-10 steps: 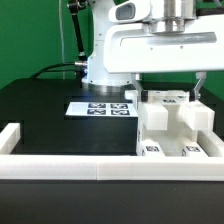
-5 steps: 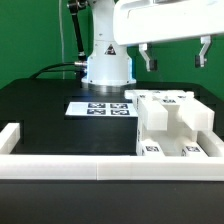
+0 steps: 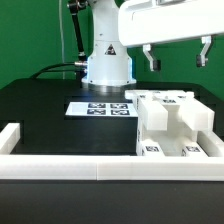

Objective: Assemble chair

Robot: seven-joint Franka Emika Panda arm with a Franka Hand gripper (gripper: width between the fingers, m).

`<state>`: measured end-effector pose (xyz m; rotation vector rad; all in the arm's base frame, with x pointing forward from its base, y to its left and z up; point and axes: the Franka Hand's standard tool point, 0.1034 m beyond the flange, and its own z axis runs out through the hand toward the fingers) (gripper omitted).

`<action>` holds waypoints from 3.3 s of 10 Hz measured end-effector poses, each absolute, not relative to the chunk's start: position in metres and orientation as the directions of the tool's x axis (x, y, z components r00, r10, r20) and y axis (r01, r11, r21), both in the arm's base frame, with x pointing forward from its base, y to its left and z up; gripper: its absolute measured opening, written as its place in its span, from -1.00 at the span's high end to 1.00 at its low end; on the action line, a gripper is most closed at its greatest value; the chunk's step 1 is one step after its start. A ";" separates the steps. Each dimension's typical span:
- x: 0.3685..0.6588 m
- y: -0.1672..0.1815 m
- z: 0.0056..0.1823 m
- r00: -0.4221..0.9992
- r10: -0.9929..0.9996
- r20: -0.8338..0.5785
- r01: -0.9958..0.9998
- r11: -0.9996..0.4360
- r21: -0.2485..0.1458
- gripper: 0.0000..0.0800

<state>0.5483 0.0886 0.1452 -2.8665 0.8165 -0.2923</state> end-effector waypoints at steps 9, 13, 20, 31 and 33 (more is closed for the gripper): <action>0.487 0.139 0.121 0.863 -0.492 0.117 -0.471 -0.866 -0.170 -0.62; 0.473 0.147 0.115 0.856 -0.507 0.107 -0.486 -0.857 -0.171 -0.62; 0.457 0.162 0.108 0.936 -0.331 0.116 -0.316 -0.939 -0.134 -0.62; 0.431 0.167 0.083 0.937 -0.341 0.074 -0.333 -0.938 -0.096 -0.62; 0.430 0.167 0.083 0.939 -0.337 0.074 -0.330 -0.939 -0.096 -0.62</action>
Offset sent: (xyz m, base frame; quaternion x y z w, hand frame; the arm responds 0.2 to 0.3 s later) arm 0.0000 0.0000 0.0000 0.0000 0.0000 0.0000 1.0000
